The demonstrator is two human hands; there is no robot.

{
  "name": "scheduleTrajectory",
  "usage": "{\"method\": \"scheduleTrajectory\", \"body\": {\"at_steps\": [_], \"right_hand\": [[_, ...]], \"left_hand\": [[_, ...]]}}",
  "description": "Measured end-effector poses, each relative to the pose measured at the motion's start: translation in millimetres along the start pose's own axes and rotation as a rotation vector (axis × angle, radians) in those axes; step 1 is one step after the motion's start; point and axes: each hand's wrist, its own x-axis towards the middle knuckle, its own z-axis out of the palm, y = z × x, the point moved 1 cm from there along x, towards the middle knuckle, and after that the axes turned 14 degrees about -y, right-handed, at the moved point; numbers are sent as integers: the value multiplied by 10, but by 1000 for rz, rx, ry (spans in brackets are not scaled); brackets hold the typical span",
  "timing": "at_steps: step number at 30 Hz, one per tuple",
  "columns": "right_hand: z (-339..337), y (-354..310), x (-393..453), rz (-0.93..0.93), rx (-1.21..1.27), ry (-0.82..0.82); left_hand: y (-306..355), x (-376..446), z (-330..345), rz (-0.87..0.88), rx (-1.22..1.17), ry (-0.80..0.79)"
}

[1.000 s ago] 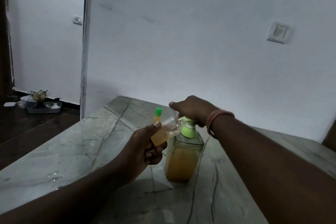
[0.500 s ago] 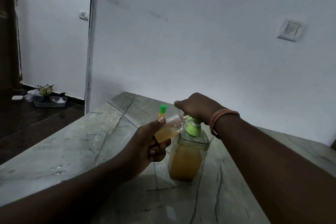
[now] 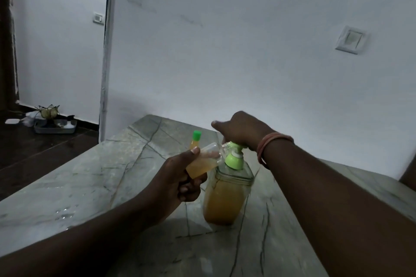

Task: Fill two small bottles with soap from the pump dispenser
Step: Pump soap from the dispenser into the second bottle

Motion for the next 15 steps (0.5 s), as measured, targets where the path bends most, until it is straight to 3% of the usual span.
{"method": "scheduleTrajectory", "body": {"at_steps": [5, 12, 15], "right_hand": [[79, 83, -5, 25, 117, 16], [61, 21, 10, 43, -46, -80], [-5, 12, 77, 15, -90, -23]], "left_hand": [[-12, 1, -11, -5, 0, -11], [7, -13, 15, -4, 10, -8], [3, -10, 14, -6, 16, -6]]}}
